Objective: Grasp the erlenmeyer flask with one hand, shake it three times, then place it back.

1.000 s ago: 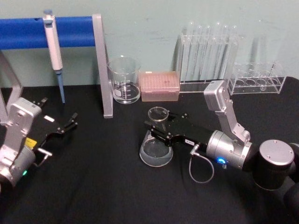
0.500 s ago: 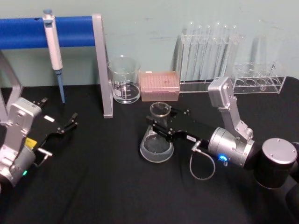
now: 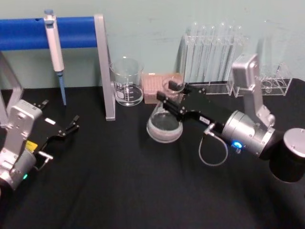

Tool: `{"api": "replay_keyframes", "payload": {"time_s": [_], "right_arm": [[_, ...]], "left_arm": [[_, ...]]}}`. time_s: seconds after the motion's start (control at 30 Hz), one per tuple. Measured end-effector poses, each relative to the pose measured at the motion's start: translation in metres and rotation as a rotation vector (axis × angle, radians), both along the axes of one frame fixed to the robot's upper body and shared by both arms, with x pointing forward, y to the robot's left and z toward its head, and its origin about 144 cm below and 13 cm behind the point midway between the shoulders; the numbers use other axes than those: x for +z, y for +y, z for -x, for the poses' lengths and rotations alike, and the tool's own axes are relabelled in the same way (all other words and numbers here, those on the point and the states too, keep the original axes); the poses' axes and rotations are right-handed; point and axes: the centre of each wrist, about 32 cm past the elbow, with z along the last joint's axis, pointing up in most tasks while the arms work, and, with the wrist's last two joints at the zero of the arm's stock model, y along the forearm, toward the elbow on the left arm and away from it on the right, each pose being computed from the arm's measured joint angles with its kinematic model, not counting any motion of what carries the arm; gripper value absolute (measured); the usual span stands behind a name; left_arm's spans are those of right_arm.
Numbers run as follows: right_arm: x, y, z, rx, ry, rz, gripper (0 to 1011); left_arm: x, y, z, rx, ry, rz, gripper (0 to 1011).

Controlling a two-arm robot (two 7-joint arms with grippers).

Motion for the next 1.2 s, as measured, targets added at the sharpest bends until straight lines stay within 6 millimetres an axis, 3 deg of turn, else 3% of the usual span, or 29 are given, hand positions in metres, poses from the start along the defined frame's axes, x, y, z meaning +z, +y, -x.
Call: {"api": "replay_keyframes", "payload": {"time_s": [0.37, 1.2], "right_arm": [[0.024, -0.007, 0.007, -0.041, -0.034, -0.034, 450], [0.021, -0.011, 0.007, -0.035, -0.007, -0.019, 450]], "left_arm": [[0.0, 0.0, 0.0, 0.0, 0.0, 0.0, 1001], [0.0, 0.0, 0.0, 0.0, 0.0, 0.0, 1001]]}}
